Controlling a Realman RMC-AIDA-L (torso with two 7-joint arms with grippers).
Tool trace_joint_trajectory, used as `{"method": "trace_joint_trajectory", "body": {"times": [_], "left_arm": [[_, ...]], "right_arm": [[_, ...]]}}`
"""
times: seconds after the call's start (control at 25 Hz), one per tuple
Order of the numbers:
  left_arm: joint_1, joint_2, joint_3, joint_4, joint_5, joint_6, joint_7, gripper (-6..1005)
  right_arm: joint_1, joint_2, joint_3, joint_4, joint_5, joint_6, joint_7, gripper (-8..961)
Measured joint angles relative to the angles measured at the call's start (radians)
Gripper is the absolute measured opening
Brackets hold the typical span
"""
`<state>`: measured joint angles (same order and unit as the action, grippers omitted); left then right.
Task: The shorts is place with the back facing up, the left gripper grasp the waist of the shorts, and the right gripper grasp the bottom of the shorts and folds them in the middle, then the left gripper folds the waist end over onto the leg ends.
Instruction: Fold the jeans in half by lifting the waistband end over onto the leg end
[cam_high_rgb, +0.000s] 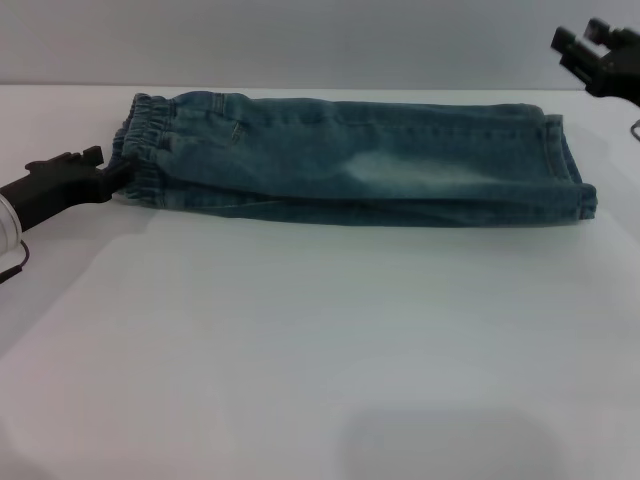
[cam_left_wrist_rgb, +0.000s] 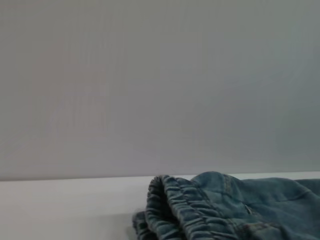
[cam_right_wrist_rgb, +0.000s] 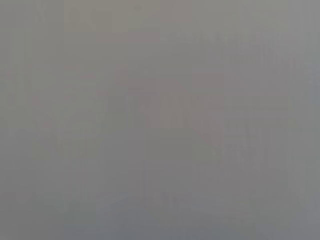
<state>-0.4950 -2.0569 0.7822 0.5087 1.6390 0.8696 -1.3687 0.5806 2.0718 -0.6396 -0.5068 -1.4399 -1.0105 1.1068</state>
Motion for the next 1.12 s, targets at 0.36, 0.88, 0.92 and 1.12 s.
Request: {"method": "trace_joint_trajectory", "body": {"times": [0.36, 0.88, 0.92, 1.12], "left_arm": [[-0.057, -0.001, 0.007, -0.090, -0.040, -0.167, 0.058, 562], [-0.085, 0.000, 0.005, -0.130, -0.042, -0.211, 0.074, 709], [-0.086, 0.000, 0.007, -0.131, -0.042, -0.211, 0.074, 708], [-0.092, 0.000, 0.010, -0.141, -0.042, -0.213, 0.073, 705]], "right_arm": [[-0.031, -0.004, 0.001, 0.003, 0.042, -0.091, -0.051, 454], [-0.032, -0.018, 0.000, 0.002, 0.037, -0.090, -0.049, 453], [-0.030, -0.019, 0.000, 0.002, 0.037, -0.090, -0.049, 453], [-0.029, -0.020, 0.002, 0.004, 0.038, -0.090, -0.049, 453]]}}
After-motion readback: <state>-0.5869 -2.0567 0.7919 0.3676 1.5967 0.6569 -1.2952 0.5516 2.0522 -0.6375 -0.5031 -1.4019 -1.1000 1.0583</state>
